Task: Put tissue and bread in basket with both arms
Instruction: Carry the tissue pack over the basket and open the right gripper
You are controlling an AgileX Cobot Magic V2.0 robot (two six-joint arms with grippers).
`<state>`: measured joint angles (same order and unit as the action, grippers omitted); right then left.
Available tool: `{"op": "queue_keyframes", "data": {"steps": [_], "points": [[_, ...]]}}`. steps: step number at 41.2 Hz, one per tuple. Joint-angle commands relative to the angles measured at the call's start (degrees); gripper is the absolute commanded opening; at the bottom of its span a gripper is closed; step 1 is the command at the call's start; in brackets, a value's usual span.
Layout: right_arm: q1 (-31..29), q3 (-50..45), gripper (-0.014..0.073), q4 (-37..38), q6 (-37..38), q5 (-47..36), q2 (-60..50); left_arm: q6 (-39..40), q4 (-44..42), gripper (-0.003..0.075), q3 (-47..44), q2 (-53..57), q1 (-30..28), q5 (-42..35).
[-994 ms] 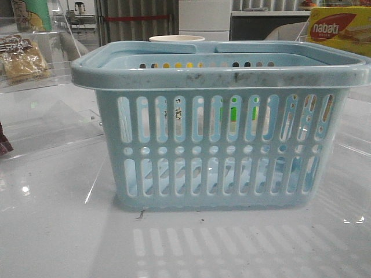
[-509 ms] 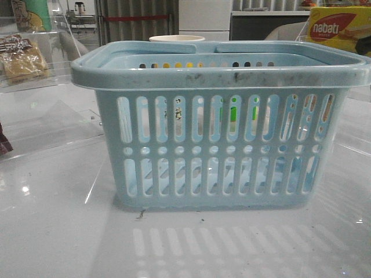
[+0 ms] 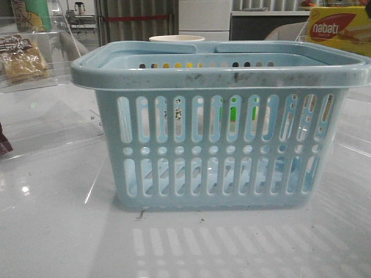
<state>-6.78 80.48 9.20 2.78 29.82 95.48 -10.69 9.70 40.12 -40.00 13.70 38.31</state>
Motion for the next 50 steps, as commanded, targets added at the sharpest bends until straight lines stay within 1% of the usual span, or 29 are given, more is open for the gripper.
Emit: {"op": "queue_keyframes", "data": {"steps": [1, 8, 14, 21, 30, 36, 39, 46, 49, 50], "points": [[1.0, 2.2, 0.0141, -1.6, 0.1, -0.4, -7.6, -0.1, 0.9, 0.0526, 1.7, -0.1, 0.4, -4.4], [3.9, 2.2, 0.0141, -6.8, 0.1, 5.3, -15.4, -0.1, 0.9, 0.0526, 1.7, -0.1, 0.4, -4.4], [7.7, 2.2, 0.0141, -10.9, 0.1, 9.9, -20.4, -0.1, 0.9, 0.0526, 1.7, -0.1, 0.4, -4.4], [15.8, 2.2, 0.0141, -12.4, 0.1, 12.4, -22.5, -0.1, 0.9, 0.0526, 1.7, -0.1, 0.4, -4.4], [27.6, 2.0, 0.0141, -12.4, 0.1, 12.2, -19.2, -0.1, 0.9, 0.0526, 1.7, -0.1, 0.4, -4.4], [32.5, 2.0, 0.0141, -12.4, 0.1, 12.9, -14.6, -0.1, 0.9, 0.0526, 1.7, -0.1, 0.4, -5.0], [33.6, 2.0, 0.0141, -12.4, 0.1, 13.7, -11.8, -0.1, 0.9, 0.0526, 1.7, -0.1, 0.4, -5.0], [33.8, 2.0, 0.0149, -12.1, 0.1, 13.4, -6.2, -0.1, 0.9, 0.0526, 1.7, -0.1, 0.4, -5.0], [33.8, 2.0, 0.0192, -11.7, 0.1, 12.9, -4.3, -0.1, 0.9, 0.0526, 1.7, -0.1, 0.4, -5.0], [33.8, 2.0, 0.0225, -11.6, 0.1, 12.8, -3.8, -0.1, 0.9, 0.0526, 1.7, -0.1, 0.4, -5.0]]}}
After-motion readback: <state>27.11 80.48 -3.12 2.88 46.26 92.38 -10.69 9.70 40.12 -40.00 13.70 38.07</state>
